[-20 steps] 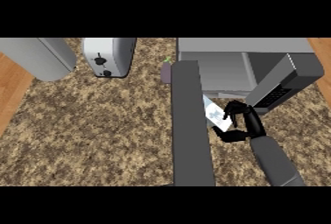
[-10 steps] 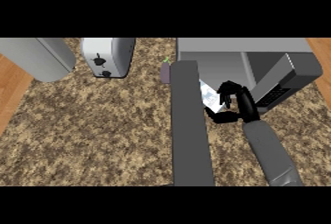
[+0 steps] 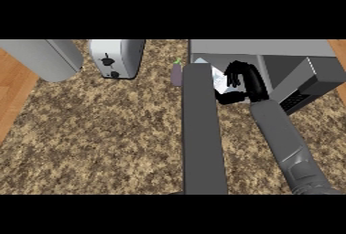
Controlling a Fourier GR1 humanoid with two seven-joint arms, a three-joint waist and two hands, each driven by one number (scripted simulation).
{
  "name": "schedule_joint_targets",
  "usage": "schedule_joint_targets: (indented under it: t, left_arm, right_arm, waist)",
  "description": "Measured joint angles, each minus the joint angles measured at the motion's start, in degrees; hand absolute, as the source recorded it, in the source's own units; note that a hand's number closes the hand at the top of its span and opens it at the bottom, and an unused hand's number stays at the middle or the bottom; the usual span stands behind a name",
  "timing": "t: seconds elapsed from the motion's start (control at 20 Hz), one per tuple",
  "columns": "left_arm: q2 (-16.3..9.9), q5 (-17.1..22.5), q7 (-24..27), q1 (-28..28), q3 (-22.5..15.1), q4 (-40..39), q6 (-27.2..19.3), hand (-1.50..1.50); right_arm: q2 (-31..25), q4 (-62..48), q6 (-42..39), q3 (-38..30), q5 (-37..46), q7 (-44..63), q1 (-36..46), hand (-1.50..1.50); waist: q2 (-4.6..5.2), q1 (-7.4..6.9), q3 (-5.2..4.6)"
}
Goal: Pick up the milk, place it into the microwave and close the microwave
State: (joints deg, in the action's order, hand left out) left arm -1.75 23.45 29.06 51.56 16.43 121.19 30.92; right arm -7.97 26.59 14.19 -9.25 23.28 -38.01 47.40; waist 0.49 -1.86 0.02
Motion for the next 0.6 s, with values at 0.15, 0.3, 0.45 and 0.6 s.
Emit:
schedule_joint_targets:
  t: [0.15,0.3,0.45,0.6]
  left_arm:
    - [-0.4,0.3,-0.9,-1.8,0.3,-0.7,-0.2,-1.50]
    - [-1.1,0.4,-2.1,-3.8,0.4,-1.4,-0.6,-1.50]
    - [-1.4,-0.1,-2.3,-5.5,0.1,-2.8,-0.4,-1.50]
    - [-2.3,0.1,-3.0,-6.9,0.6,-3.4,-0.4,-1.50]
  right_arm:
    - [-0.9,-4.3,3.8,-1.3,0.7,0.9,3.7,1.50]
    - [-2.1,-8.1,7.2,-2.1,1.6,2.2,6.5,1.50]
    - [-2.8,-11.0,11.4,-3.7,1.4,4.2,8.0,1.50]
    - [-3.6,-12.5,14.7,-6.0,0.1,5.0,9.1,-1.50]
  waist:
    - [0.43,-0.80,0.04]
    - [0.96,-1.64,0.08]
    - [1.31,-2.35,0.10]
    - [1.80,-3.12,0.16]
